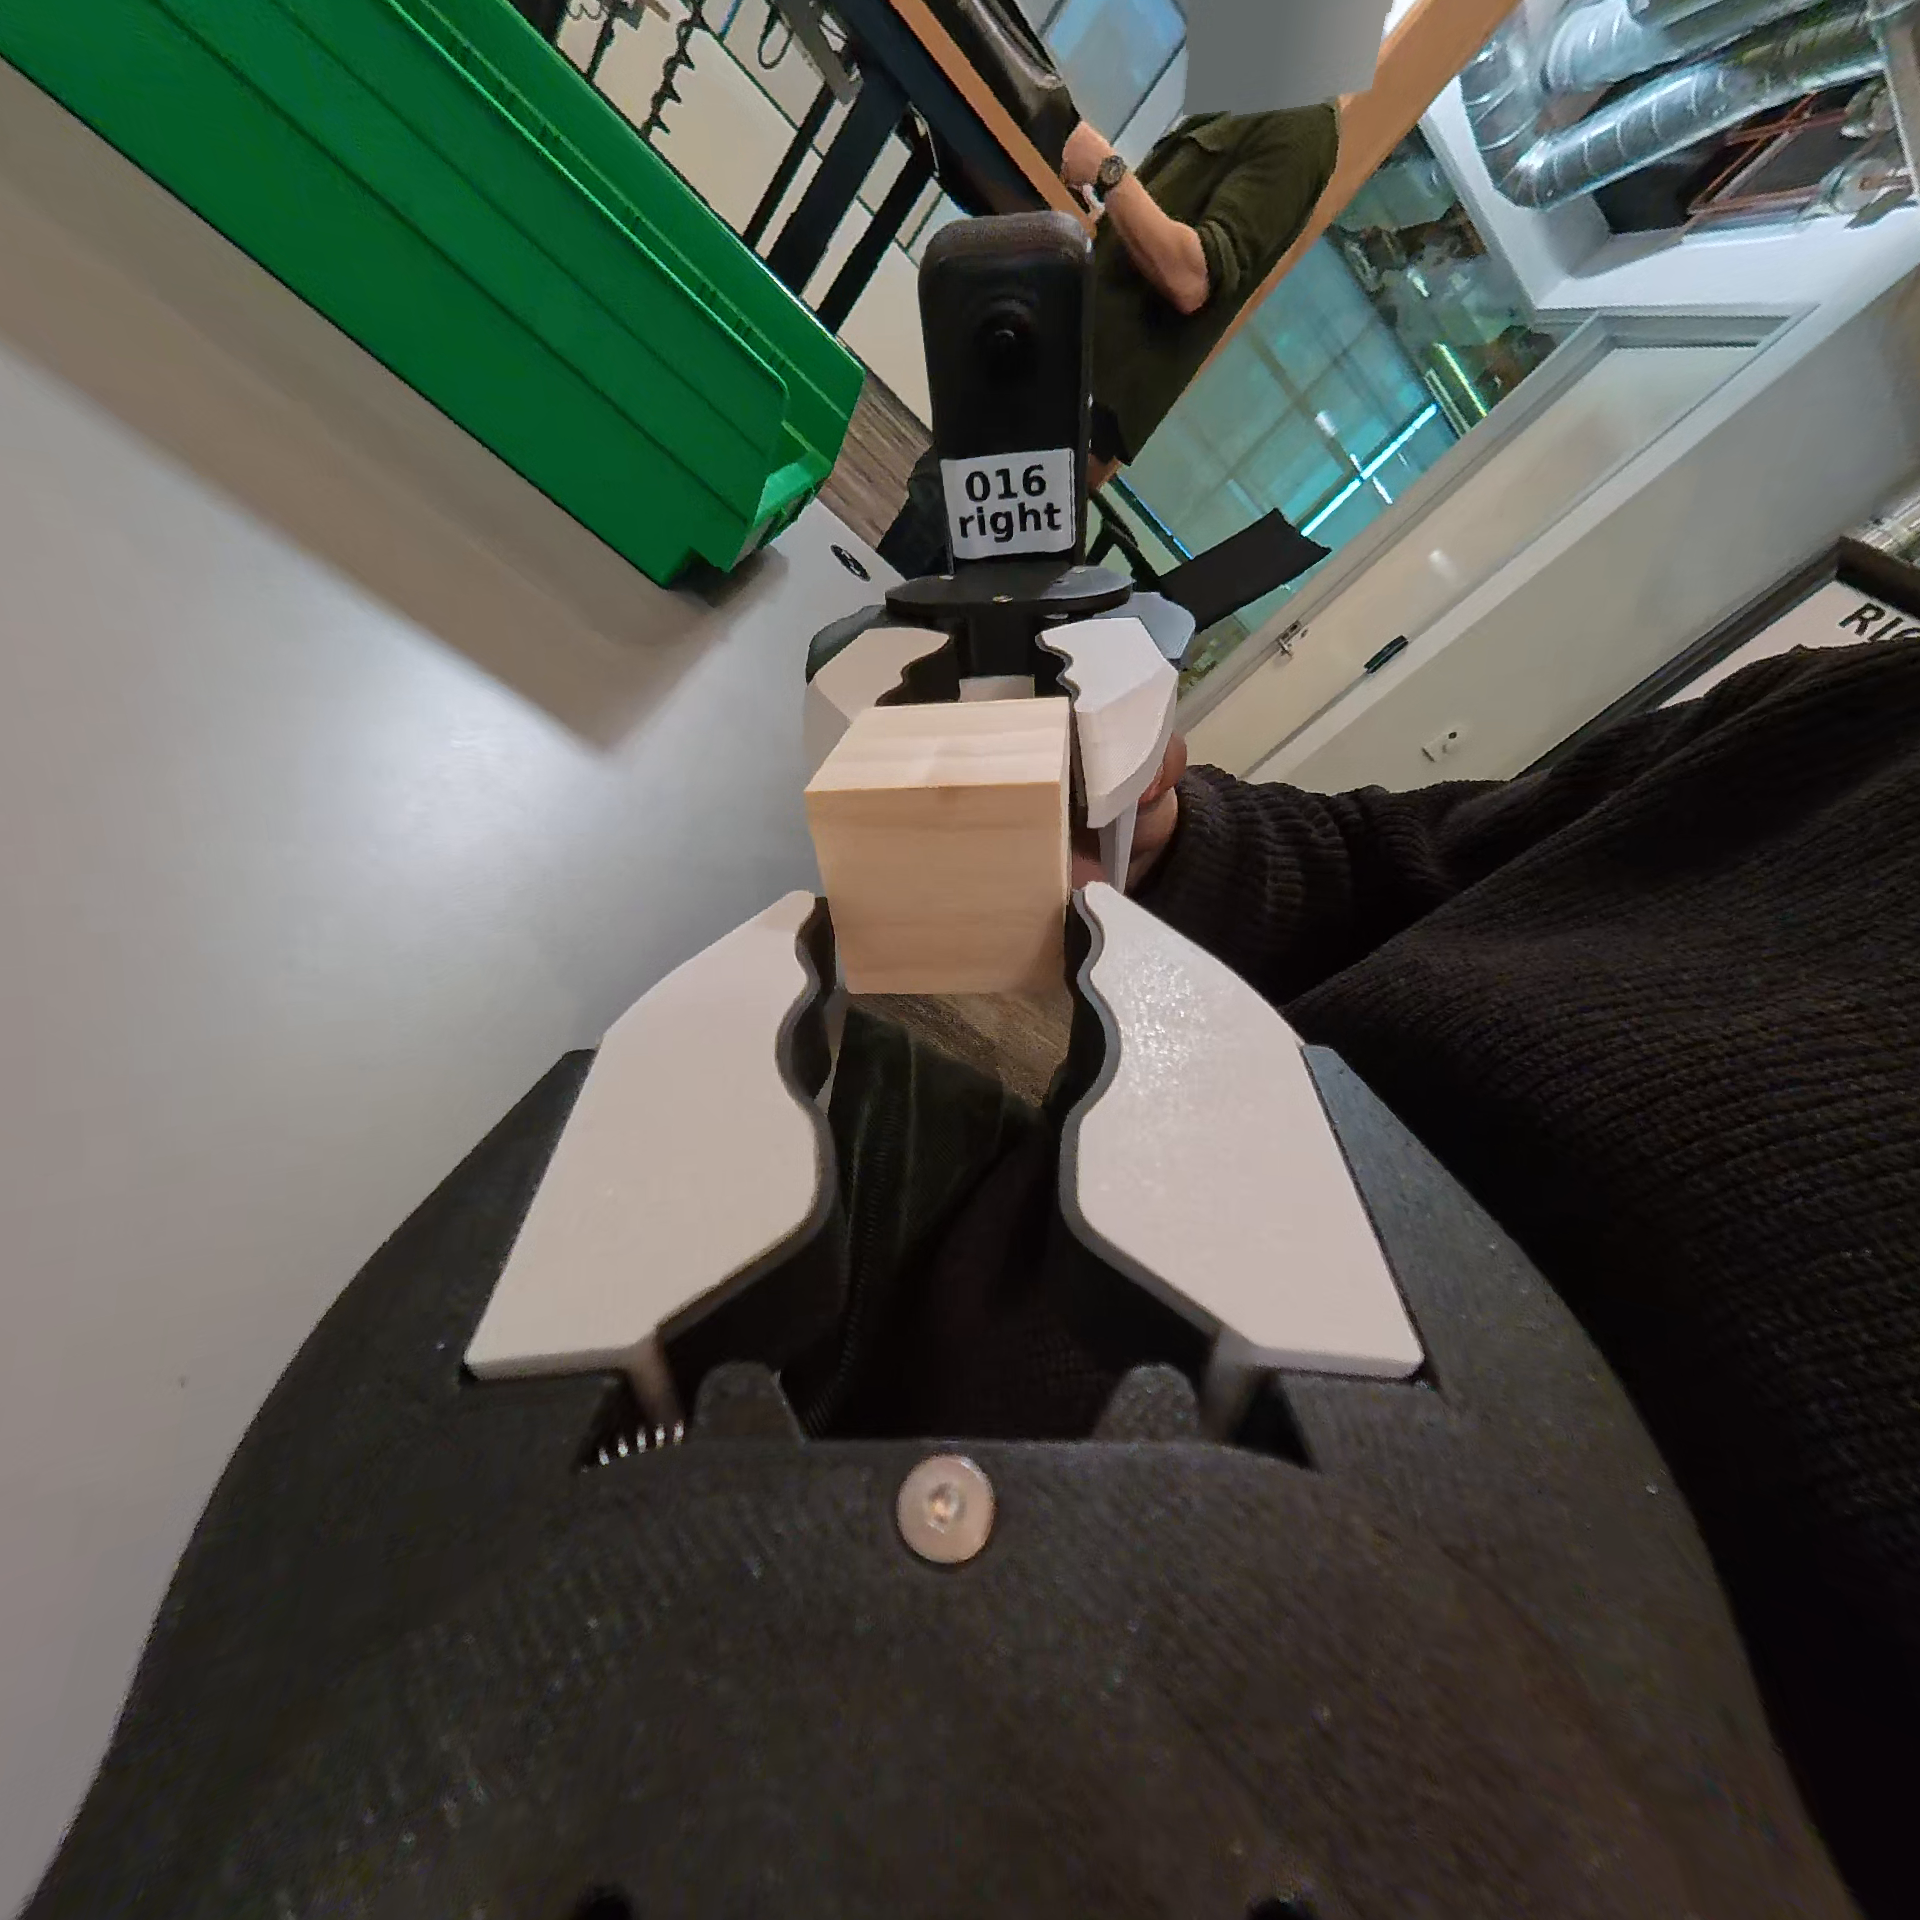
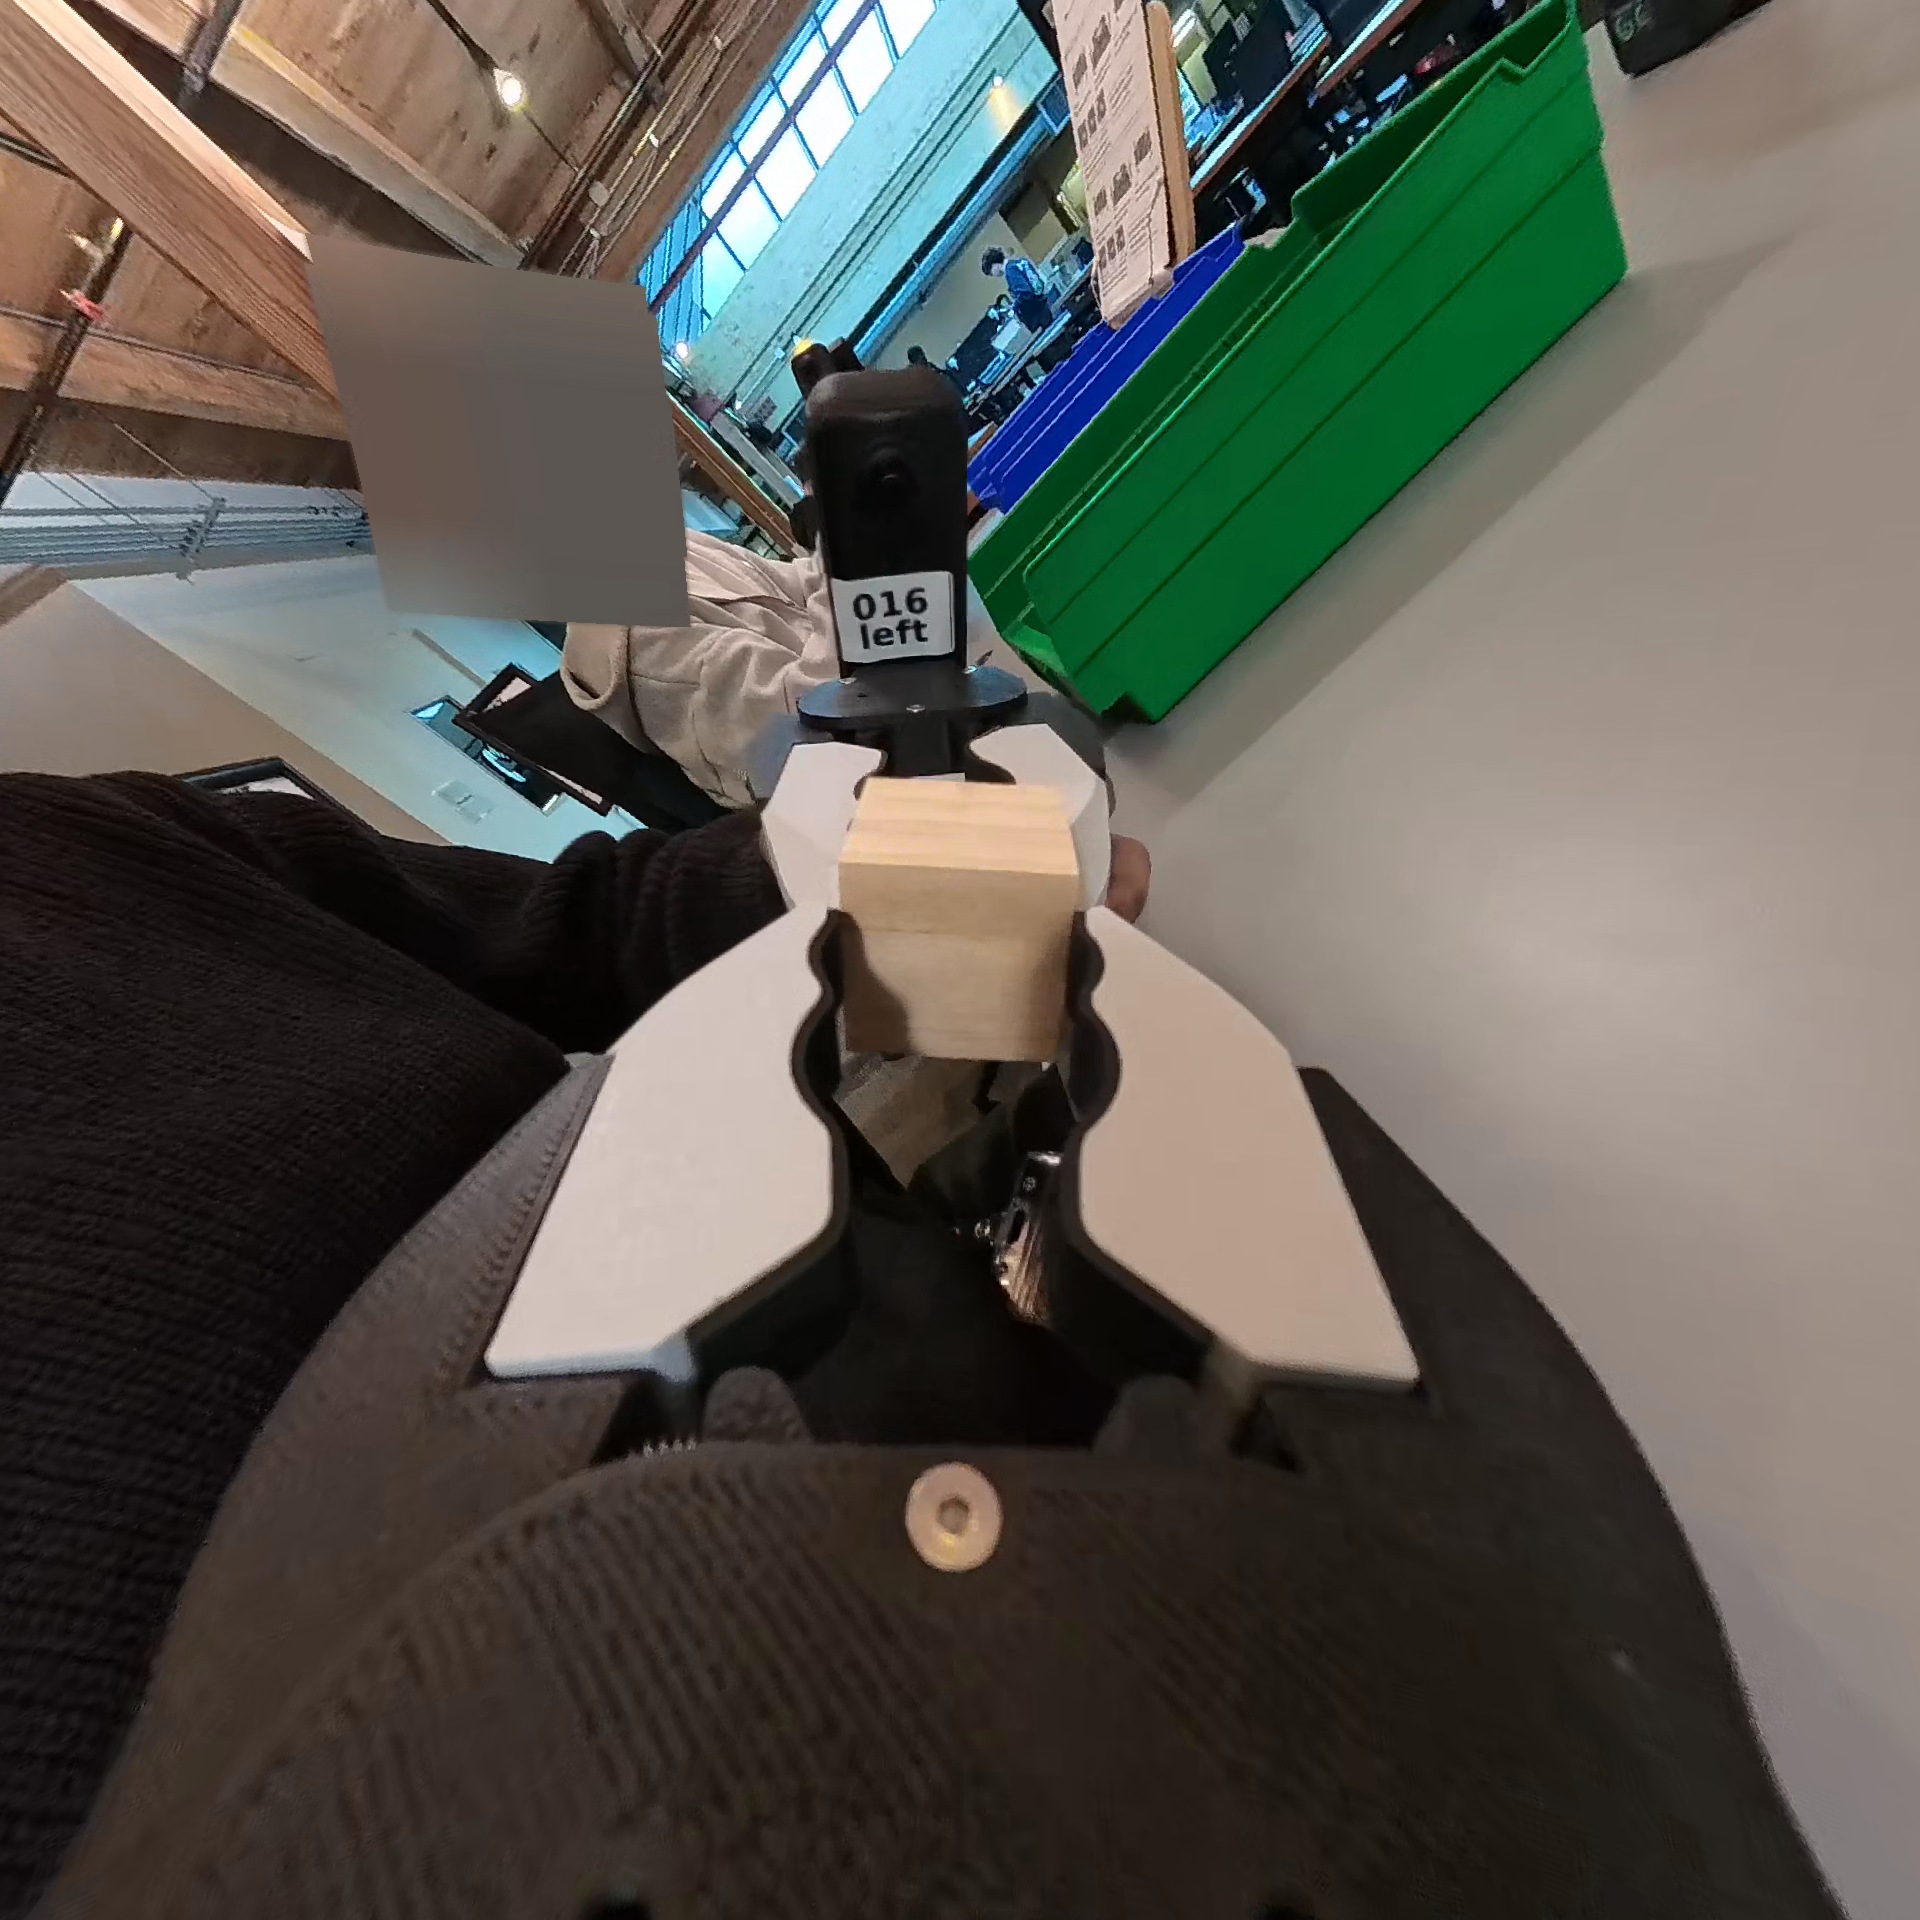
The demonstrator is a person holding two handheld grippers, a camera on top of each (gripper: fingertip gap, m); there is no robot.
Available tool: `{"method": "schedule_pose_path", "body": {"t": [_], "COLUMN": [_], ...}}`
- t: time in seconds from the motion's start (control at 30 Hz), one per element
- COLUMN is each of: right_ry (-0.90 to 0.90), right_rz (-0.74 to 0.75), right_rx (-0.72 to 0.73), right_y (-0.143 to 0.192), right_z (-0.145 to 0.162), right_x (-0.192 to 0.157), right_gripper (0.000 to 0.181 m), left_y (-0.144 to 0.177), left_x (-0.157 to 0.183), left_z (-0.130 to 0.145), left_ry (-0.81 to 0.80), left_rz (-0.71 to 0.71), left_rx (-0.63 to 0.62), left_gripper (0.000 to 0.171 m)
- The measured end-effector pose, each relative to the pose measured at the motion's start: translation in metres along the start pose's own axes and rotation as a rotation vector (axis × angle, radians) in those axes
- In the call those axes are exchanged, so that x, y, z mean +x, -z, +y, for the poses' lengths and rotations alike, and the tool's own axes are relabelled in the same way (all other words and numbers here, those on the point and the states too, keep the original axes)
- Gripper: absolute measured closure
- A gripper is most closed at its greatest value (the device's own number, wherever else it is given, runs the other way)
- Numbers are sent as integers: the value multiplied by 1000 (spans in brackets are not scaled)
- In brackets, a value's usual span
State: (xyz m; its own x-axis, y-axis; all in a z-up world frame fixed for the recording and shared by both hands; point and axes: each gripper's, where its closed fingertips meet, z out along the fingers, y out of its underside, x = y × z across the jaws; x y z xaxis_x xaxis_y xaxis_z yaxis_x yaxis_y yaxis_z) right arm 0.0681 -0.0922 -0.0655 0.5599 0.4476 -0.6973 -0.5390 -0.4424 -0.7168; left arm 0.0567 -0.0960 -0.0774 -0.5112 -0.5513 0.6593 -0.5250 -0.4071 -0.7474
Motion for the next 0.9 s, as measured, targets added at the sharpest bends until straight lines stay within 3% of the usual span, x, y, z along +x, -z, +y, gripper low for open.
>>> {"method": "schedule_pose_path", "body": {"t": [0.63, 0.9], "right_ry": [-22, -31], "right_rz": [-6, -11], "right_rx": [-19, -6], "right_y": [-1, -1], "right_z": [4, 2], "right_x": [0, 1], "right_gripper": [139, 139], "left_y": [2, 2], "left_x": [1, 0], "left_z": [-3, -5], "left_ry": [149, 127], "left_rz": [75, 63], "left_rx": [38, 45], "left_gripper": [128, 129]}}
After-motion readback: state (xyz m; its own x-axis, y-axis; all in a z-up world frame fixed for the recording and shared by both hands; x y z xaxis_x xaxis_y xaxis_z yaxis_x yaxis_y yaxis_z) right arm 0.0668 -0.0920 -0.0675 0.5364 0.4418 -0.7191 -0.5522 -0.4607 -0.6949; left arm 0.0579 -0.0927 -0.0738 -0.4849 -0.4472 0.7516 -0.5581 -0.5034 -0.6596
